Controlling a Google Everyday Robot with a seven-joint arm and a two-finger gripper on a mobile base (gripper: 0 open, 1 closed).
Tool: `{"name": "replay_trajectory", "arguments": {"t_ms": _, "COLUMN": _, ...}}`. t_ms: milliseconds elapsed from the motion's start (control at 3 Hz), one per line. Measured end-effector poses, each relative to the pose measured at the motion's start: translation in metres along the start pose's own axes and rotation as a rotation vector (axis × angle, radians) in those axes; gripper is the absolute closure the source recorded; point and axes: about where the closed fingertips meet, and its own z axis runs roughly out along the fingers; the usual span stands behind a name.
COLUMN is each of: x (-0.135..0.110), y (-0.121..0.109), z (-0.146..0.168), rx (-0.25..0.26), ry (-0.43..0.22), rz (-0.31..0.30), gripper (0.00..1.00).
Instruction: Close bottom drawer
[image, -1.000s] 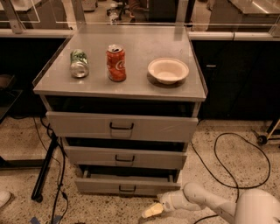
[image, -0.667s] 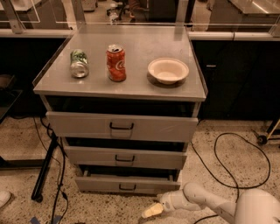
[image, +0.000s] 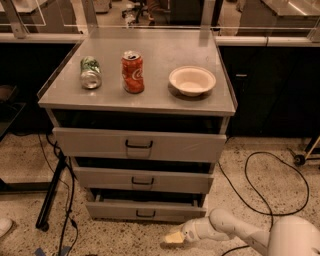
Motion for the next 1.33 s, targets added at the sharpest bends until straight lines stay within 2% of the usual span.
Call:
{"name": "replay_trajectory", "arguments": {"t_ms": 333, "x": -0.018, "y": -0.004, "z": 0.004, "rx": 0.034, "ry": -0.032, "rz": -0.023, "gripper": 0.81}}
{"name": "replay_trajectory", "arguments": {"t_ms": 667, "x": -0.044, "y": -0.011, "z": 0.009, "rx": 0.081, "ry": -0.085, "rz": -0.058, "gripper": 1.0}}
{"name": "replay_trajectory", "arguments": {"t_ms": 1333, "x": -0.084, "y": -0.026, "z": 0.022, "rx": 0.157, "ry": -0.114, "rz": -0.13, "gripper": 1.0}}
